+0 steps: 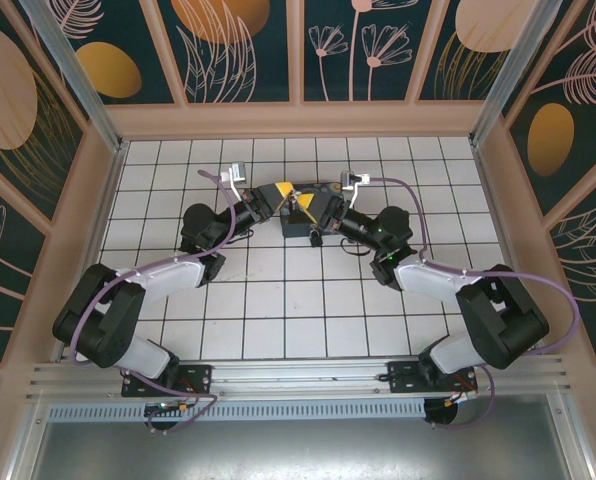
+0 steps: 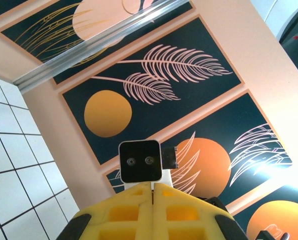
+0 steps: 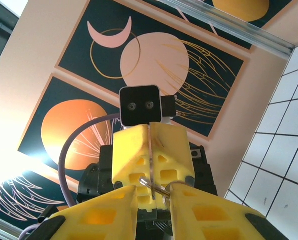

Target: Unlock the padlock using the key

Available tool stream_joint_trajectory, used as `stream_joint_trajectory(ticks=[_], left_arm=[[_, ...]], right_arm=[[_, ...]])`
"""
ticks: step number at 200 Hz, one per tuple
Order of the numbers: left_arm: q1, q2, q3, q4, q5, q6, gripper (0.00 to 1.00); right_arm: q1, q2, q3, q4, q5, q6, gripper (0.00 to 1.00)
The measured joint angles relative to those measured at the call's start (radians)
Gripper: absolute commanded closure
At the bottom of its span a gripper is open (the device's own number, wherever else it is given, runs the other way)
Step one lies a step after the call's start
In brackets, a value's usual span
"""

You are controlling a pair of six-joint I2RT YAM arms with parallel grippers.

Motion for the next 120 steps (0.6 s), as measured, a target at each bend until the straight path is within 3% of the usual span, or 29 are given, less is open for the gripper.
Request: stream_joint_trajectory(ticks=[120], left_arm=[[-0.004,0.0,0.0,0.011,0.015,-0.007,1.0]], right_arm=[[0.0,0.018,0.011,0.025,0.002,0.012,0.77]])
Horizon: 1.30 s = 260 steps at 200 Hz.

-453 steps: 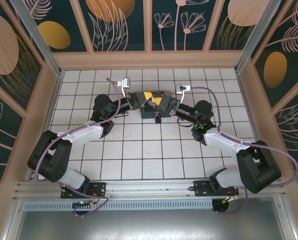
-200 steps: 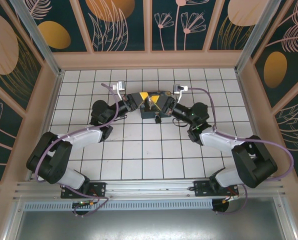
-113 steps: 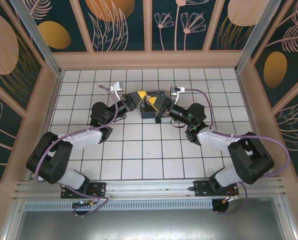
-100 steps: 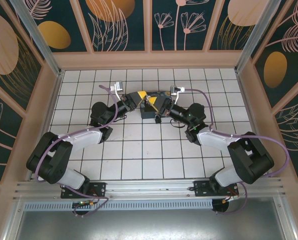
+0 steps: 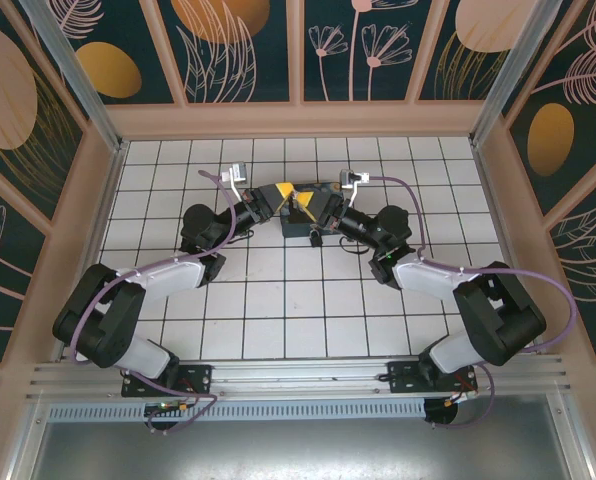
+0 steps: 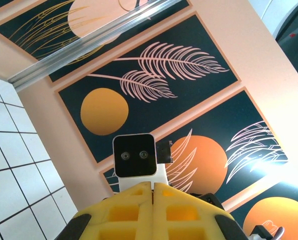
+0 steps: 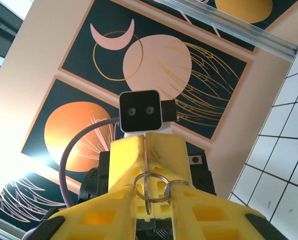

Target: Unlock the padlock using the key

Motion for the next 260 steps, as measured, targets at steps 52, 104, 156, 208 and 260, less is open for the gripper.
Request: stream_joint_trajectory(ticks=[52,104,156,208,260], left_arm=[[0.001,0.007,0.007,0.004,0.012,0.0,1.0],[0.001,0.016,0.023,0.004,0.012,0.0,1.0],[-0.005,0.016,0.027,0.01,0.04,0.002,1.0],[-0.033,-0.039,0.093,-0.268,0.098,0.207,1.0],[-0.033,-0.128,0.168,-0.46,0.122,0.402,1.0]], right_arm=[[-0.002,0.0,0.0,0.001,-0.003,-0.005,0.81],[-0.008,-0.011,0.0,0.003,-0.003,-0.056,0.94],[-0.011,-0.096,-0.007,-0.125,-0.01,-0.169,0.72],[-0.146,-0.265,-0.1,-0.293,-0.056,-0.268,0.5],[-0.153,-0.248,-0.048,-0.331,-0.072,-0.294,0.55]])
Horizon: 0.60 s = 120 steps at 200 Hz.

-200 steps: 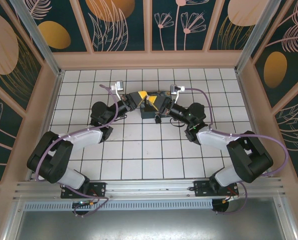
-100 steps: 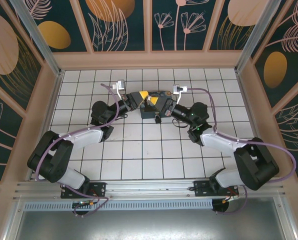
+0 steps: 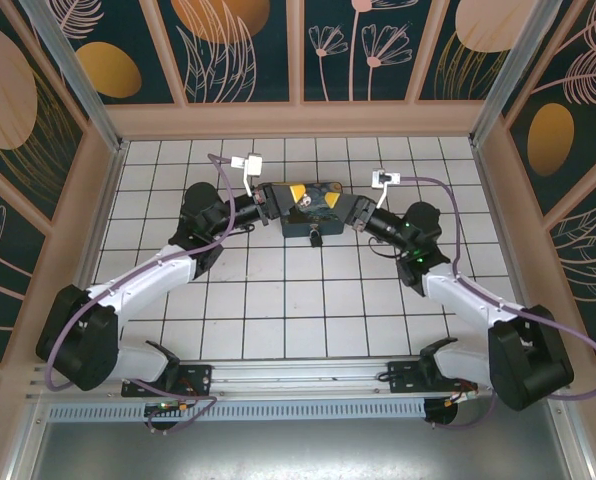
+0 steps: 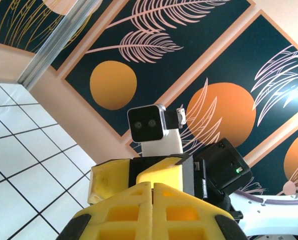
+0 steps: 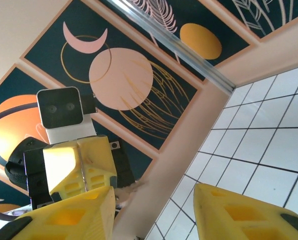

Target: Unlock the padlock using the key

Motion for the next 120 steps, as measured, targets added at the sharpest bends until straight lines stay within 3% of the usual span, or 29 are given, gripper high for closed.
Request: stream_joint_trajectory(ticks=[35,120], left_arm=[[0.0,0.005,-0.018,-0.001,-0.001,-0.004,1.0],[0.0,0.051,-0.058,0.121,-0.002,-0.116,1.0]], right_arm=[[0.057,0.045,0.03,0.043,-0.002,0.002,0.56],[0.091,0.102,0.036,0.173,-0.019,0.05,0.75]])
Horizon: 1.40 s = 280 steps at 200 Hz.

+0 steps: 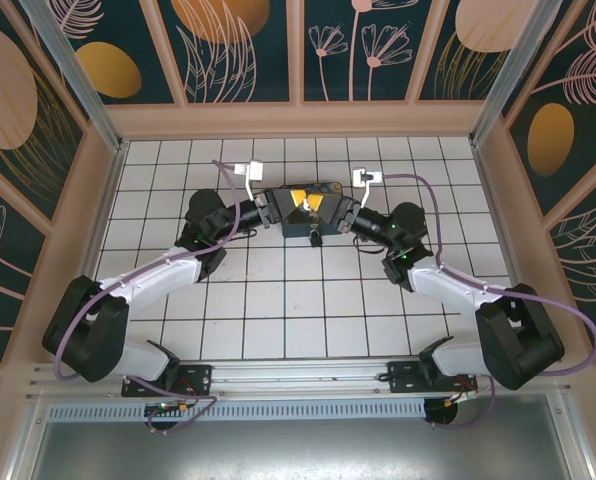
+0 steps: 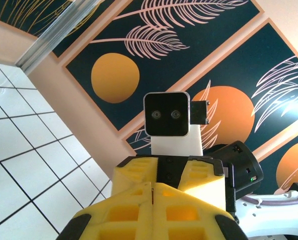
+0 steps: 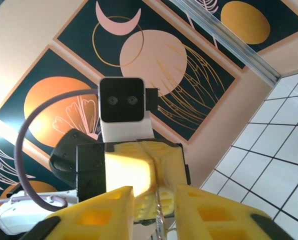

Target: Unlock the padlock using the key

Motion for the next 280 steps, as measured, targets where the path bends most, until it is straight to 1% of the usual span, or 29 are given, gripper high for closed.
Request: stream_joint_trajectory(ticks=[41,70,107,148,195,234,280], left_arm=[[0.0,0.004,-0.006,0.043,-0.006,-0.035,1.0],[0.0,0.005,-0.014,0.083,-0.007,-0.062,1.0],[0.0,0.008,-0.029,0.129,-0.007,-0.093,1.0],[0.0,0.011,-0.034,0.148,-0.012,-0.114,1.0],[0.0,0.026,-0.043,0.185,-0.034,-0.141,1.0],[0.0,0.032,-0.053,0.21,-0.038,-0.159,1.0],[0.0,0.033,-0.063,0.227,-0.054,-0.172,1.0]], right_arm=[[0.0,0.0,-0.001,0.037,0.0,0.024,0.75],[0.0,0.008,-0.002,0.08,0.0,0.047,0.72],[0.0,0.025,-0.01,0.089,0.0,0.063,0.71],[0.002,0.032,-0.01,0.095,0.0,0.066,0.74],[0.029,0.046,-0.01,0.115,-0.003,0.067,0.75],[0.031,0.053,-0.011,0.124,-0.003,0.071,0.78],[0.031,0.053,-0.018,0.136,-0.003,0.089,0.77]])
